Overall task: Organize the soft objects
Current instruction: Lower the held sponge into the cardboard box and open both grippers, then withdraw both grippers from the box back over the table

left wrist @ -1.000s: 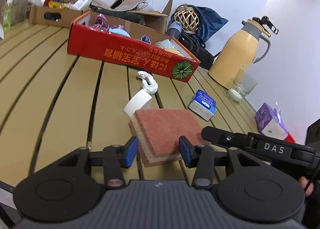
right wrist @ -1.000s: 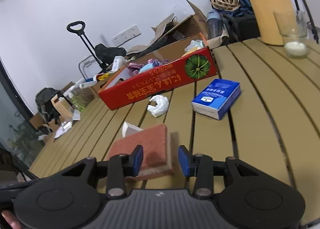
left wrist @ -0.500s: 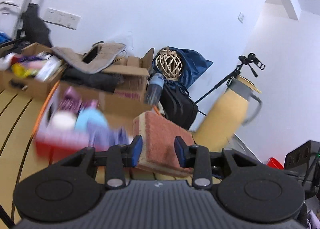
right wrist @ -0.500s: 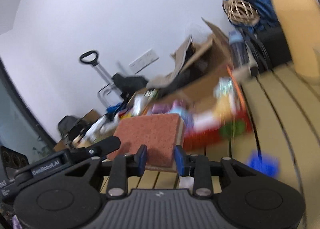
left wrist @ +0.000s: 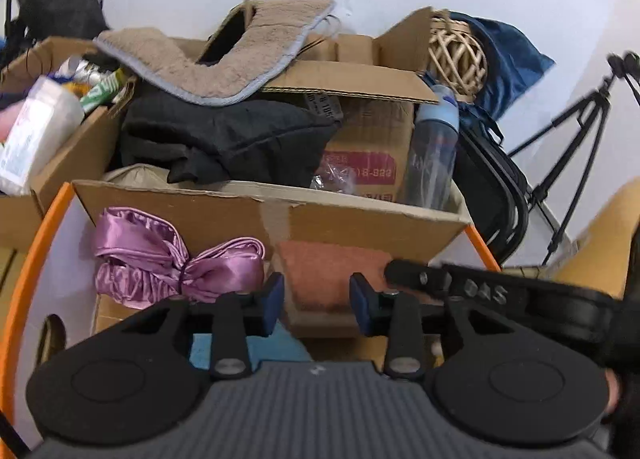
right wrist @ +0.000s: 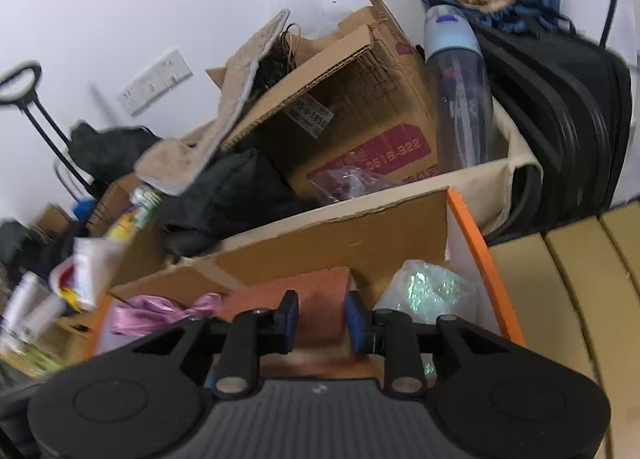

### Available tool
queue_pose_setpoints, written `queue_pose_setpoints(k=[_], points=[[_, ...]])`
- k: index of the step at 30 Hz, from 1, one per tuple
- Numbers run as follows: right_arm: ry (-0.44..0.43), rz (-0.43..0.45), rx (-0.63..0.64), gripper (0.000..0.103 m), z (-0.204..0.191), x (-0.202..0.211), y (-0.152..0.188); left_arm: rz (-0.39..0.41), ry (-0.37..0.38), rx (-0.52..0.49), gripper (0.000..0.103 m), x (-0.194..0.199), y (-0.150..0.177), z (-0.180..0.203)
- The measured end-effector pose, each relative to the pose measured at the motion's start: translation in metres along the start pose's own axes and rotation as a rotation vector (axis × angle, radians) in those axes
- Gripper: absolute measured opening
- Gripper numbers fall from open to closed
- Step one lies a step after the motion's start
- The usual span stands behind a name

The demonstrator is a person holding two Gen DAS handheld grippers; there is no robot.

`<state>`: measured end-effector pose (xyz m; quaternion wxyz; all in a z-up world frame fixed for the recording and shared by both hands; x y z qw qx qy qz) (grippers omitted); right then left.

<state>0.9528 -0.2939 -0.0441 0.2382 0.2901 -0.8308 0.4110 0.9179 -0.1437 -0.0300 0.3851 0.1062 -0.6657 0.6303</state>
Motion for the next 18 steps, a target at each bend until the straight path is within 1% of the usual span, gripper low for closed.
queue_pose_setpoints(k=[2, 4, 7, 9, 10, 11, 12, 13, 16, 18], points=[[-0.024, -0.010, 0.006, 0.027, 0.000, 0.009, 0.002, 0.025, 0.008, -0.029, 0.038, 0.016, 0.000, -0.003], [-0.029, 0.001, 0.025, 0.030, -0.002, 0.023, -0.001, 0.041, -0.008, -0.058, 0.038, 0.037, -0.002, -0.005], [-0.055, 0.022, 0.051, 0.033, -0.013, 0.064, -0.004, 0.065, -0.046, -0.116, 0.038, 0.076, -0.006, -0.003], [-0.070, 0.041, 0.083, 0.033, -0.023, 0.097, -0.005, 0.090, -0.061, -0.148, 0.042, 0.113, -0.009, -0.001], [-0.077, 0.055, 0.104, 0.035, -0.028, 0.117, -0.006, 0.104, -0.068, -0.160, 0.044, 0.130, -0.010, 0.000], [-0.082, 0.069, 0.127, 0.037, -0.032, 0.139, -0.006, 0.116, -0.077, -0.174, 0.050, 0.151, -0.010, 0.002], [-0.086, 0.086, 0.149, 0.041, -0.035, 0.162, -0.005, 0.125, -0.084, -0.187, 0.054, 0.167, -0.009, 0.004], [-0.085, 0.097, 0.166, 0.045, -0.038, 0.180, -0.004, 0.139, -0.096, -0.201, 0.054, 0.188, -0.007, 0.007], [-0.080, 0.133, 0.208, 0.051, -0.039, 0.234, 0.006, 0.182, -0.124, -0.238, 0.054, 0.243, 0.006, 0.020], [-0.085, 0.155, 0.237, 0.055, -0.035, 0.269, 0.024, 0.220, -0.128, -0.248, 0.058, 0.278, 0.027, 0.032]])
Point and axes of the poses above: each gripper's, at about its wrist camera, not at the fingertips, and x roughly against the way its jaws point, z to its right, y to its underside, the point moved 5 cm from there along -x, roughly the way its jaws point, and after that the axes turned 15 degrees about -x, right-handed, at the moved point
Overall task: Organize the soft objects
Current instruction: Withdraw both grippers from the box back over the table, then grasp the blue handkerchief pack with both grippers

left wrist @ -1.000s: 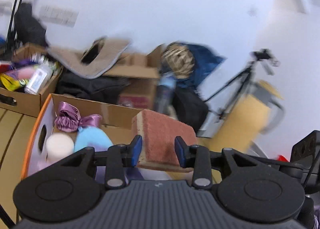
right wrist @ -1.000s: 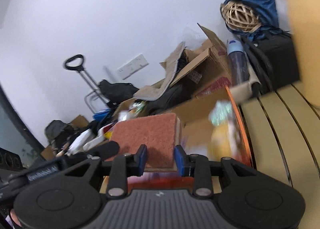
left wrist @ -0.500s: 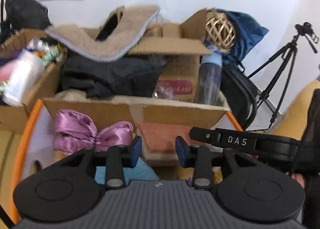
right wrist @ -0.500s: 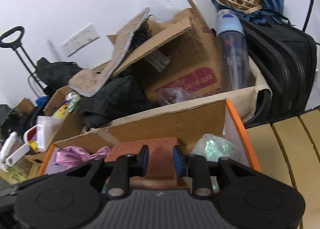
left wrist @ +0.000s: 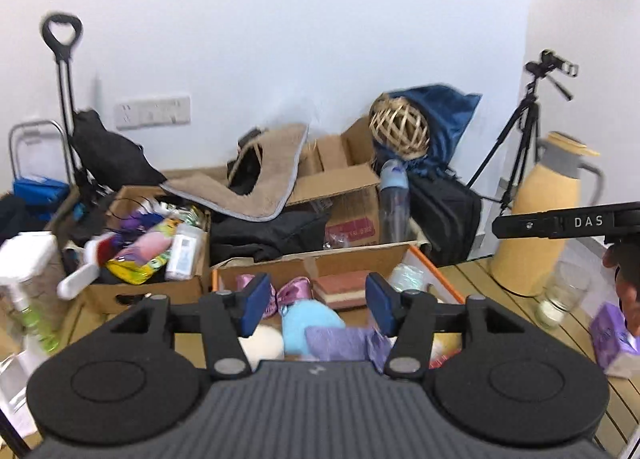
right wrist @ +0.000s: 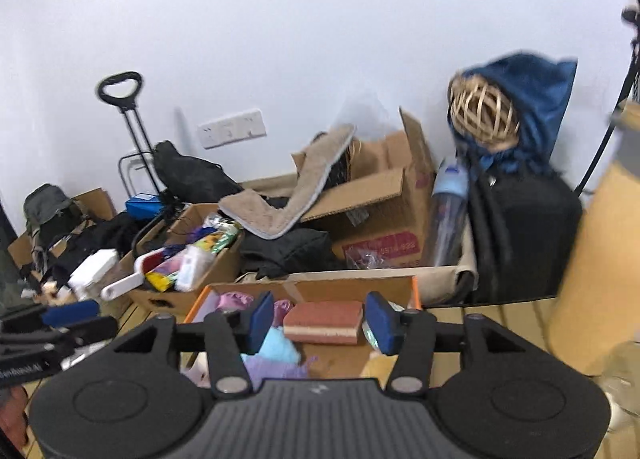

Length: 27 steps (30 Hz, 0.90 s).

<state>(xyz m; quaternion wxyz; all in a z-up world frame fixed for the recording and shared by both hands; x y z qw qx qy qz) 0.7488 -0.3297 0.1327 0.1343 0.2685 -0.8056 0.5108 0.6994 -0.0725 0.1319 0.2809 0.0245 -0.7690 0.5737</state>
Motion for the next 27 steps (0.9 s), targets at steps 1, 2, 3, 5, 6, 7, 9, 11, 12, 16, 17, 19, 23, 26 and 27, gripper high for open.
queue_pose_setpoints(k=[1, 2, 3, 5, 6, 7, 9, 11, 12, 16, 17, 19, 23, 26, 27], points=[[-0.003, 0.015, 0.023, 0.057, -0.002, 0.019, 0.011, 0.025, 0.001, 0.001, 0.063, 0.019, 0.008, 0.006], [-0.012, 0.029, 0.054, 0.058, -0.004, 0.039, 0.026, 0.051, 0.007, 0.005, 0.066, 0.040, 0.020, 0.013], [-0.022, 0.036, 0.083, 0.061, -0.007, 0.055, 0.041, 0.067, 0.016, 0.011, 0.067, 0.056, 0.031, 0.018], [-0.048, 0.054, 0.155, 0.064, -0.011, 0.090, 0.082, 0.094, 0.040, 0.036, 0.069, 0.089, 0.060, 0.031], [-0.061, 0.059, 0.185, 0.065, -0.012, 0.105, 0.101, 0.104, 0.034, 0.046, 0.071, 0.107, 0.078, 0.038], [-0.074, 0.069, 0.220, 0.066, -0.015, 0.122, 0.126, 0.116, 0.017, 0.045, 0.072, 0.121, 0.094, 0.045], [-0.086, 0.095, 0.299, 0.071, -0.017, 0.151, 0.171, 0.140, -0.035, 0.040, 0.076, 0.147, 0.128, 0.056], [-0.060, 0.134, 0.354, 0.072, -0.017, 0.175, 0.211, 0.142, -0.075, 0.047, 0.078, 0.169, 0.157, 0.063], [-0.051, 0.142, 0.359, 0.073, -0.016, 0.184, 0.228, 0.147, -0.085, 0.043, 0.081, 0.181, 0.173, 0.069], [-0.049, 0.130, 0.225, 0.075, -0.004, 0.214, 0.286, 0.131, -0.089, 0.040, 0.084, 0.217, 0.218, 0.096], [-0.053, 0.122, 0.195, 0.076, 0.000, 0.220, 0.298, 0.115, -0.071, 0.043, 0.084, 0.222, 0.225, 0.103], [-0.060, 0.096, 0.161, 0.076, 0.007, 0.227, 0.317, 0.102, -0.043, 0.020, 0.084, 0.230, 0.234, 0.112], [-0.013, 0.115, 0.160, 0.076, 0.019, 0.238, 0.324, 0.106, -0.046, 0.007, 0.086, 0.233, 0.230, 0.123], [-0.015, 0.132, 0.134, 0.076, 0.030, 0.242, 0.321, 0.098, -0.021, 0.022, 0.090, 0.224, 0.229, 0.137], [-0.012, 0.131, 0.128, 0.076, 0.034, 0.239, 0.320, 0.086, -0.007, 0.025, 0.090, 0.217, 0.230, 0.143]])
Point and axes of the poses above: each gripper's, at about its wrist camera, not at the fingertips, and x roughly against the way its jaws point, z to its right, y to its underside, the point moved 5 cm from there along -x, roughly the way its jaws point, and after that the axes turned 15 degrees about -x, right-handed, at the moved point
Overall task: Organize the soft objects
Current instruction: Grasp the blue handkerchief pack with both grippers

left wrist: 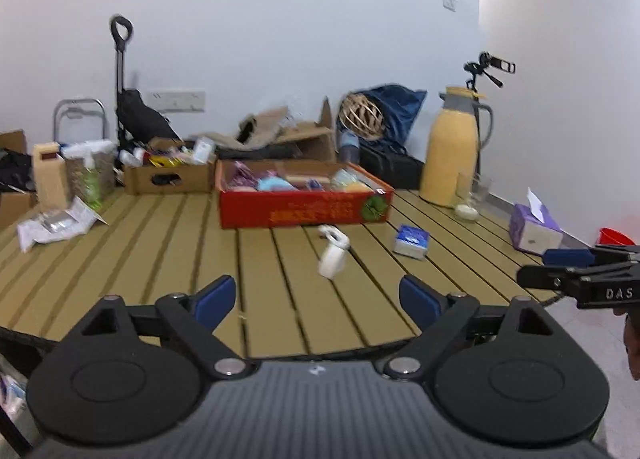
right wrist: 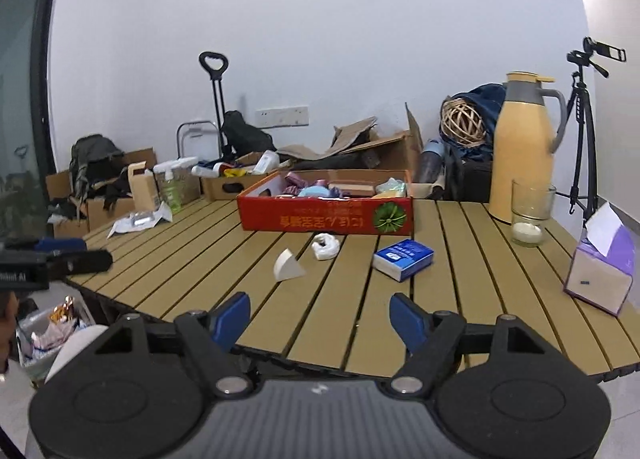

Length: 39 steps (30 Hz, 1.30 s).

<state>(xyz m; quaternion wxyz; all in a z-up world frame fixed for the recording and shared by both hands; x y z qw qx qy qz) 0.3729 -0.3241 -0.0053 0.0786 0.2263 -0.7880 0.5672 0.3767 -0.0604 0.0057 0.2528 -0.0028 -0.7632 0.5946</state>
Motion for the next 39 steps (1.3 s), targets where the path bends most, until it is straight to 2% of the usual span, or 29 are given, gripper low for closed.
queue_pose_setpoints(k=[4, 6, 9, 12, 15, 21, 24, 27, 28, 31, 33, 39], points=[[0.030, -0.022, -0.004, 0.074, 0.025, -0.024, -0.004, -0.030, 0.084, 0.010, 0.089, -0.036, -0.004, 0.027], [0.041, -0.030, -0.005, 0.073, 0.040, -0.041, -0.015, -0.045, 0.139, 0.016, 0.086, -0.062, -0.013, 0.042], [0.047, -0.045, -0.015, 0.068, 0.064, -0.079, -0.041, -0.079, 0.210, 0.025, 0.074, -0.113, -0.033, 0.063], [0.055, -0.079, 0.017, 0.057, 0.086, -0.133, -0.068, -0.122, 0.272, 0.072, 0.052, -0.174, -0.049, 0.080], [0.036, -0.118, -0.011, 0.051, 0.107, -0.183, -0.088, -0.221, 0.258, 0.131, 0.041, -0.237, -0.051, 0.086], [-0.019, -0.239, -0.091, 0.044, 0.135, -0.272, -0.098, -0.291, 0.297, 0.283, 0.036, -0.314, -0.046, 0.088], [-0.048, -0.260, -0.202, 0.032, 0.147, -0.282, -0.091, -0.267, 0.285, 0.307, 0.035, -0.323, -0.043, 0.080], [-0.119, -0.246, -0.394, 0.020, 0.157, -0.261, -0.078, -0.226, 0.178, 0.299, 0.028, -0.320, -0.043, 0.063], [-0.139, -0.244, -0.414, 0.017, 0.155, -0.254, -0.071, -0.222, 0.174, 0.307, 0.028, -0.319, -0.043, 0.059], [-0.114, -0.209, -0.410, 0.017, 0.149, -0.239, -0.063, -0.200, 0.212, 0.348, 0.029, -0.314, -0.043, 0.053], [-0.083, -0.164, -0.401, 0.020, 0.150, -0.238, -0.070, -0.188, 0.232, 0.332, 0.033, -0.316, -0.047, 0.058], [-0.068, -0.193, -0.480, 0.022, 0.157, -0.258, -0.063, -0.207, 0.244, 0.354, 0.037, -0.331, -0.042, 0.063]])
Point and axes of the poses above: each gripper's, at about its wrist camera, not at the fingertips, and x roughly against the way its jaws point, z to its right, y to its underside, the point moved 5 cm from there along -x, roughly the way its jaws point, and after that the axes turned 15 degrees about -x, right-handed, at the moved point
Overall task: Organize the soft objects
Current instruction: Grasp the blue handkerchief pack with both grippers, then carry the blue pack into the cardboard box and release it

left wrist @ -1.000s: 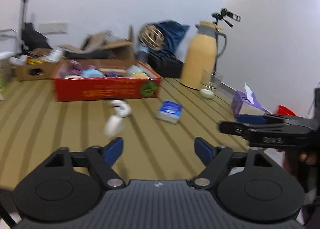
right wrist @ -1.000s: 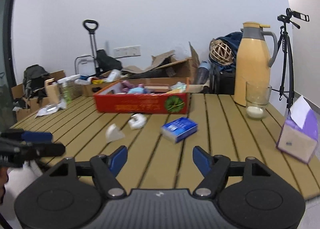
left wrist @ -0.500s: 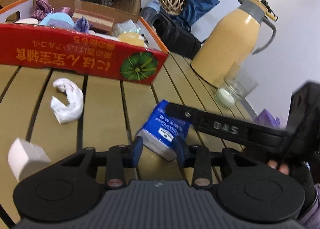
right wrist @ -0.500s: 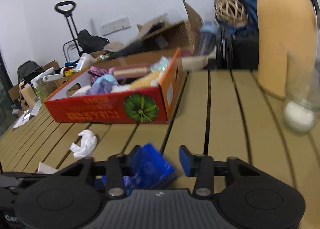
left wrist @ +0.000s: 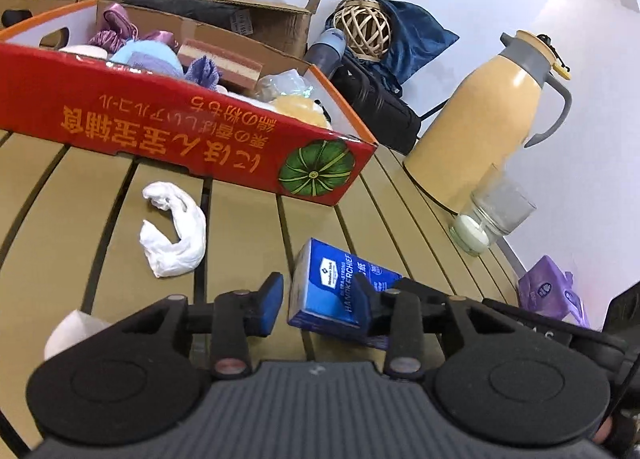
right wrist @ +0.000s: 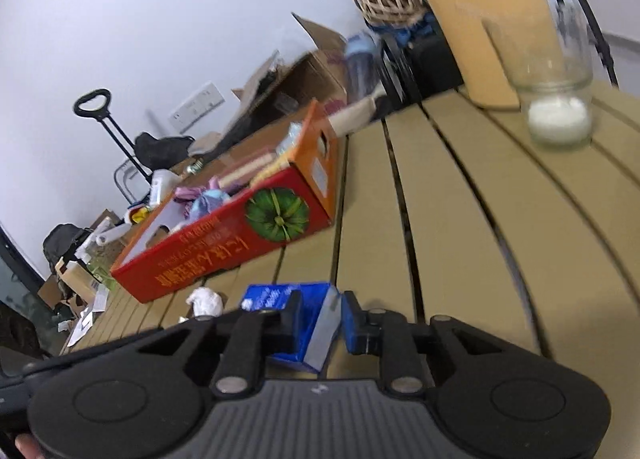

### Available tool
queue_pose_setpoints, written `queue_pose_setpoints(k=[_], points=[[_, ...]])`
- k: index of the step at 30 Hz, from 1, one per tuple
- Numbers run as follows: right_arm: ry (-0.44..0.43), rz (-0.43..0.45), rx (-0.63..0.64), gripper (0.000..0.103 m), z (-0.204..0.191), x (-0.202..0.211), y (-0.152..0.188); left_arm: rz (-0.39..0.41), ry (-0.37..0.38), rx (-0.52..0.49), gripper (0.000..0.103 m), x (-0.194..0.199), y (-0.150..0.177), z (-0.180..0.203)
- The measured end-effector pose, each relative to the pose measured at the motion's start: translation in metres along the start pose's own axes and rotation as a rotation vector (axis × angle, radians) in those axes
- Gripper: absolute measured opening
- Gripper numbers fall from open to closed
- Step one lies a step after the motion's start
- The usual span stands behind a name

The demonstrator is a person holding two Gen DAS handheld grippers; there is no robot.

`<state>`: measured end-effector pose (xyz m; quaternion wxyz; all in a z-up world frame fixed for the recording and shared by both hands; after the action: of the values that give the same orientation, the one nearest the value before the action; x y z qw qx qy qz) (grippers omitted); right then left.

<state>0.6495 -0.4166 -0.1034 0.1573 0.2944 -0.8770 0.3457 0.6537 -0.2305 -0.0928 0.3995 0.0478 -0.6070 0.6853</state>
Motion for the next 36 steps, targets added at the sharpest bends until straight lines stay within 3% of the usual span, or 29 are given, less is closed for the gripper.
queue_pose_setpoints(k=[5, 9, 13, 16, 21, 26, 30, 32, 34, 36], points=[[0.013, 0.002, -0.019, 0.022, -0.003, 0.005, 0.006, -0.003, 0.030, -0.051, 0.030, 0.005, 0.004, 0.010], [-0.005, 0.054, -0.011, 0.019, -0.023, 0.031, 0.007, 0.033, 0.050, -0.067, 0.030, 0.036, -0.005, 0.018], [-0.076, 0.097, 0.038, 0.019, -0.074, 0.042, -0.016, 0.104, 0.055, -0.073, 0.030, 0.072, -0.043, 0.009], [-0.102, 0.082, 0.077, 0.019, -0.115, 0.014, -0.050, 0.100, 0.045, -0.056, 0.030, 0.073, -0.090, -0.017], [-0.047, 0.018, 0.082, 0.019, -0.161, -0.077, -0.099, 0.001, 0.000, -0.048, 0.030, 0.031, -0.157, -0.076], [0.041, -0.038, 0.034, 0.019, -0.170, -0.177, -0.124, -0.096, -0.046, -0.041, 0.030, -0.032, -0.187, -0.136], [0.173, -0.063, 0.000, 0.018, -0.150, -0.225, -0.128, -0.225, -0.023, 0.030, 0.030, -0.089, -0.185, -0.165], [0.227, -0.064, -0.017, 0.017, -0.134, -0.232, -0.126, -0.251, -0.024, -0.009, 0.027, -0.104, -0.179, -0.158], [0.246, -0.066, -0.001, 0.010, -0.127, -0.232, -0.125, -0.271, -0.001, -0.031, 0.030, -0.111, -0.171, -0.152], [0.251, -0.075, 0.023, 0.015, -0.130, -0.227, -0.125, -0.293, 0.019, -0.030, 0.035, -0.116, -0.164, -0.149]])
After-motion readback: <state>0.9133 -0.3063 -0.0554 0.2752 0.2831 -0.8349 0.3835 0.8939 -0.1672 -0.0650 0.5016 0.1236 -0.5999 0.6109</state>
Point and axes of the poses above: each gripper's, at about its wrist camera, not at the fingertips, and x roughly against the way its jaws point, z to its right, y to its underside, the point moved 5 cm from there along -x, roughly the way its jaws point, and after that the axes turned 15 degrees about -x, right-handed, at the moved point
